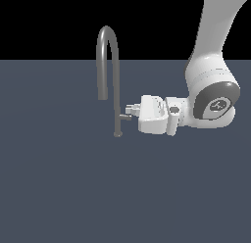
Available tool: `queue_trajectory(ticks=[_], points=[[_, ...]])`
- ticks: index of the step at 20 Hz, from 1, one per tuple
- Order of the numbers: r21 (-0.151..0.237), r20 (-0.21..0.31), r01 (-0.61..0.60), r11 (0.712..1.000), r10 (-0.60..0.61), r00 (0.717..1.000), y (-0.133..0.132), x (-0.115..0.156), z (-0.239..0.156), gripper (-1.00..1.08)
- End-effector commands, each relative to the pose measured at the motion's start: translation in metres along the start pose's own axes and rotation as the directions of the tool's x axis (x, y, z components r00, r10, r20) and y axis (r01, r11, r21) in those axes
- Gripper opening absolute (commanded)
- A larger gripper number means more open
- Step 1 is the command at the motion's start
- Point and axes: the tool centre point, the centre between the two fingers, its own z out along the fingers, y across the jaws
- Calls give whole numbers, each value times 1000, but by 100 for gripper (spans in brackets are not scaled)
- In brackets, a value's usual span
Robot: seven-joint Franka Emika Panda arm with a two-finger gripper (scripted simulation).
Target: Turn on the faucet by rotating a designated handle.
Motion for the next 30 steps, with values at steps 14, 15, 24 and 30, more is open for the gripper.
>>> queue_trajectory(ticks=[14, 15, 24, 30], points=[[-4, 1, -30, 1000, 30, 1000, 24, 65, 0, -100], [-4, 1, -33, 999, 33, 999, 25, 71, 0, -100], [-5, 4, -18, 1000, 18, 1000, 10, 79, 0, -100], [-11, 17, 16, 1000, -16, 1000, -3, 67, 0, -100]])
